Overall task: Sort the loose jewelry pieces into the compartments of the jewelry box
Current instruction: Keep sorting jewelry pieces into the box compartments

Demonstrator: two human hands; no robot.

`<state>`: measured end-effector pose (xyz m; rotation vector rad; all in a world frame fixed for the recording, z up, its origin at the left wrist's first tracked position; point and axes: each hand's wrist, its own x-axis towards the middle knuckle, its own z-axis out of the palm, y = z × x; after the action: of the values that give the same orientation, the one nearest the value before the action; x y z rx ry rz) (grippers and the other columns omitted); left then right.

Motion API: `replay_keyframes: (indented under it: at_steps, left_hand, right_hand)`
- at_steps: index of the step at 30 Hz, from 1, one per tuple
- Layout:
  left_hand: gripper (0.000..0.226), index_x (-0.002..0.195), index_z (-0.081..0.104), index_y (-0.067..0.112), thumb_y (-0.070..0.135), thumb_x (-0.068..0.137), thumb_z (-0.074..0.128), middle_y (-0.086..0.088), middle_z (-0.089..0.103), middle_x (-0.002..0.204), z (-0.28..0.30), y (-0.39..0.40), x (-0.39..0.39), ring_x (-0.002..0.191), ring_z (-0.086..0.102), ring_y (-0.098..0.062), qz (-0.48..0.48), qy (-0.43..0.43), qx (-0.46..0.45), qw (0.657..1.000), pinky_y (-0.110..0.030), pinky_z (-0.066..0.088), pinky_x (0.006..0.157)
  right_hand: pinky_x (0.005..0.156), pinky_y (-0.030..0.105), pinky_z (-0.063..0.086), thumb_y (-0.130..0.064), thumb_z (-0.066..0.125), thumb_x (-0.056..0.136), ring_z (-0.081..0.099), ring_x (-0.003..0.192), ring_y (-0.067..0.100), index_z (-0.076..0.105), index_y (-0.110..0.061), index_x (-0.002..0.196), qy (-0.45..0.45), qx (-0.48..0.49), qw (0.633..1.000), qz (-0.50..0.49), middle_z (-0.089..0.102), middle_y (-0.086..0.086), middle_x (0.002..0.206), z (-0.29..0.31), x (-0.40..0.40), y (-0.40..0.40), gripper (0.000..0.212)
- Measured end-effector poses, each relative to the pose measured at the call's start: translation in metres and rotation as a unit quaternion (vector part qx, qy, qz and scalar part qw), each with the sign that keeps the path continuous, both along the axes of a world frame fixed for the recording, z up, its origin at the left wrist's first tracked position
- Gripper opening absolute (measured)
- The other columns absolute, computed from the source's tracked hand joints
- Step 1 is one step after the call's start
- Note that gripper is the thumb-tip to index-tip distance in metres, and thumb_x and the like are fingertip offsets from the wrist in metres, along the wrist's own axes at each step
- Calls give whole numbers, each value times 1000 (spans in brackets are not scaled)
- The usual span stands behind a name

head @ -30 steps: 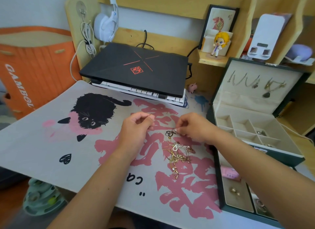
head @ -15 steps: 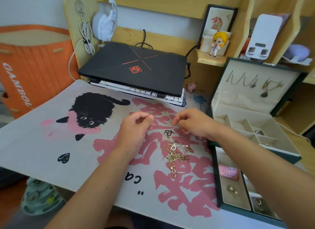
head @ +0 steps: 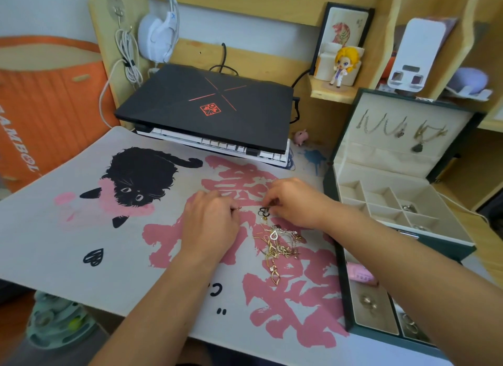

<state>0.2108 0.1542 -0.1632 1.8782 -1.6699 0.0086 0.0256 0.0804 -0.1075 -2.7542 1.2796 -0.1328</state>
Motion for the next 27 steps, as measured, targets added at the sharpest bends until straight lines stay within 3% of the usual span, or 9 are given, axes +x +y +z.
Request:
replay_keyframes:
  at_steps: [8,12,15,17,19,20,22,25,27]
  left_hand:
    - [30,93,83,24,26,93,52,3,67,99,2,2,-2,97,53,-23,16,-32,-4,999,-41,44,84]
    - [30,86,82,19,25,90,53,0,66,92,2,3,-3,91,52,-24,21,-52,-12,998,-40,43,78]
    - [24,86,80,15,21,90,57,-1,65,89,4,4,-3,84,49,-21,35,-30,-45,998,-38,43,74]
    - [16,96,78,16,17,94,62,4,65,92,11,8,-6,87,54,-16,-19,41,-101,994,-34,48,76]
    - [16,109,76,18,14,95,68,11,68,97,27,22,-18,92,61,-4,-146,159,-144,966,-19,51,83]
    - [22,114,75,20,12,94,71,13,70,98,36,33,-25,95,64,-3,-206,230,-131,942,-14,51,83]
    - [35,119,73,26,7,90,75,13,74,102,53,53,-46,98,70,-7,-286,355,-46,889,-17,55,86]
    - [42,117,72,29,0,86,77,6,76,101,60,67,-79,97,74,-14,-331,409,-11,850,-29,60,86]
    - [40,113,74,26,-3,85,76,4,76,98,61,69,-96,94,74,-14,-342,411,-43,844,-26,59,83]
  right_hand:
    - [87,37,56,-20,66,94,62,92,16,77,-22,107,-12,-35,999,11,69,-4,103,-8,-2,5,17]
    - [89,28,52,-21,67,94,61,91,10,77,-21,104,-79,4,997,-25,70,-9,100,8,-8,18,14]
    - [76,13,47,-22,69,94,61,80,-2,77,-23,97,-169,57,981,-77,66,-18,88,28,-19,38,8]
    - [67,11,48,-22,69,94,63,70,-3,76,-20,94,-231,114,960,-105,68,-13,81,42,-29,55,7]
    - [62,16,53,-19,69,94,67,69,4,75,-17,94,-307,185,924,-129,72,-6,80,53,-45,74,6]
    - [62,18,55,-16,69,94,67,70,8,75,-14,95,-343,222,903,-136,72,-3,80,56,-51,82,7]
    - [69,25,57,-12,68,93,67,73,16,74,-7,100,-402,276,862,-141,70,6,80,60,-65,94,10]
    - [71,29,57,-7,68,91,64,73,18,72,0,101,-475,336,801,-145,67,8,76,61,-85,108,13]
    - [68,23,58,-5,68,87,63,71,15,73,-2,97,-511,369,762,-147,68,8,74,61,-97,116,11]
